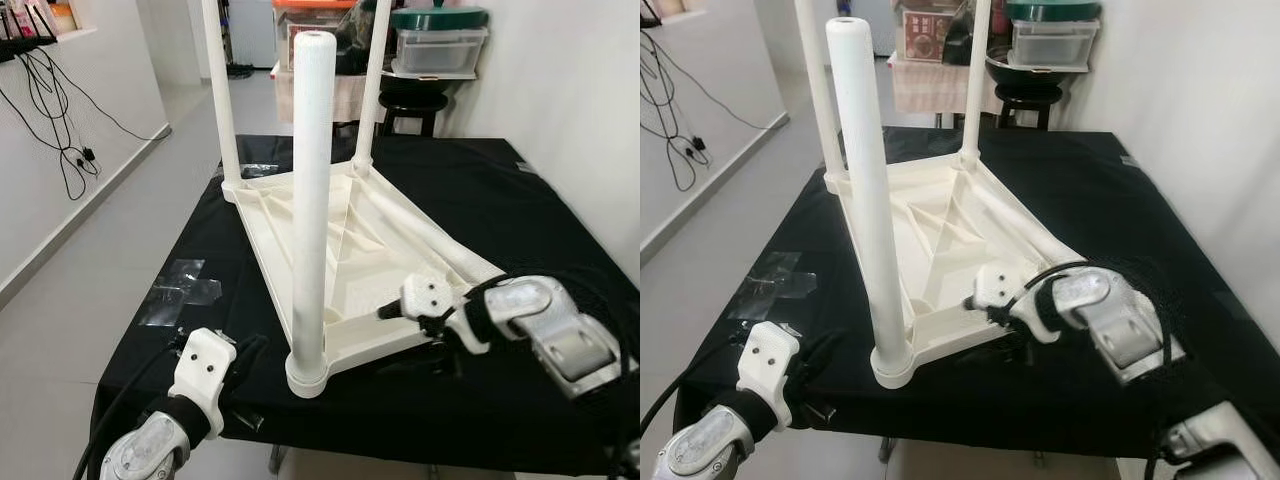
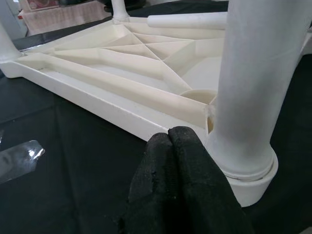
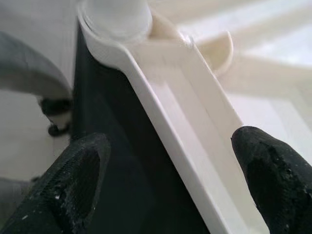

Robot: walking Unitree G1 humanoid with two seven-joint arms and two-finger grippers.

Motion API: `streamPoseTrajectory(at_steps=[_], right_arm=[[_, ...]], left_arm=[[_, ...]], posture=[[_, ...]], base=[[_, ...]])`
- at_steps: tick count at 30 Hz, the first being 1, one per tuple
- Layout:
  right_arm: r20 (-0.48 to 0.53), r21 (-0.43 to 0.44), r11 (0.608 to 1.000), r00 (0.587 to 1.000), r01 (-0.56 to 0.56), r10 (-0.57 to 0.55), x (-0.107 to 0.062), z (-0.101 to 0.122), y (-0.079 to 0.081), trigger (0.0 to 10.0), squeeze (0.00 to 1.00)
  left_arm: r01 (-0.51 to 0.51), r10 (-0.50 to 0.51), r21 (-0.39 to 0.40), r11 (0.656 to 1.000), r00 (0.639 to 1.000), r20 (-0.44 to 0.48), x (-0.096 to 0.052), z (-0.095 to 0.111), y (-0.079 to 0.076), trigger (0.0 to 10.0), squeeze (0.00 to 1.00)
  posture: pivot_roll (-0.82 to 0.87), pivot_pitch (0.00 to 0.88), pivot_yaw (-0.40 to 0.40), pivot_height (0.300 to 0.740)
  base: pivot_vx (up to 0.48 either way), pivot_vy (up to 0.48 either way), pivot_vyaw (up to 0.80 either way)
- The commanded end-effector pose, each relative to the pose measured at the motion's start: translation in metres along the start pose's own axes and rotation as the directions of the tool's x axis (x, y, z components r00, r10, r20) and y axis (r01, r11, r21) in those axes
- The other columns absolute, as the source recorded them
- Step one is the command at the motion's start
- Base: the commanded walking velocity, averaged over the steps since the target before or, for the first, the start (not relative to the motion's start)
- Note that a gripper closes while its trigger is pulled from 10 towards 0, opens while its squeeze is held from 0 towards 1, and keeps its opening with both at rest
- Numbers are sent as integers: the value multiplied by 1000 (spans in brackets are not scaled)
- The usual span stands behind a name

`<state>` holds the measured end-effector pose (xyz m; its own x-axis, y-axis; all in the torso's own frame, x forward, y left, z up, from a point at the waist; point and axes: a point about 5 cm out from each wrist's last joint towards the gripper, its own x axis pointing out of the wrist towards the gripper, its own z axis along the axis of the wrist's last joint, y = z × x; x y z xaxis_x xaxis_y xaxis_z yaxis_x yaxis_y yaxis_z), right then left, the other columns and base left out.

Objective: Building children table

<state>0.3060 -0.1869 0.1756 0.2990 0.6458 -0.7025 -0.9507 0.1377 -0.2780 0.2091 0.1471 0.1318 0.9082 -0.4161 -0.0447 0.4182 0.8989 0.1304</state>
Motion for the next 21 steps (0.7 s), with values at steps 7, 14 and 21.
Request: streamPoseTrajectory(at_steps=[7,14,21], right_arm=[[-170,-52,996,983,65,-73,1,-22,-10,10000,0],[-231,-80,995,970,61,-78,6,-30,-12,10000,0],[-236,-101,995,971,1,-25,21,-28,-10,10000,0]], left_arm=[[54,-54,-3,999,998,-17,-9,1,-9,10000,0],[104,-104,-19,994,994,-16,-15,5,-16,10000,0],[122,-122,-6,992,992,-13,-14,7,-19,10000,0]], posture=[[-41,0,-21,740],[-38,0,-24,740],[-35,3,-29,740]], base=[[0,0,0],[0,0,0],[0,0,0]])
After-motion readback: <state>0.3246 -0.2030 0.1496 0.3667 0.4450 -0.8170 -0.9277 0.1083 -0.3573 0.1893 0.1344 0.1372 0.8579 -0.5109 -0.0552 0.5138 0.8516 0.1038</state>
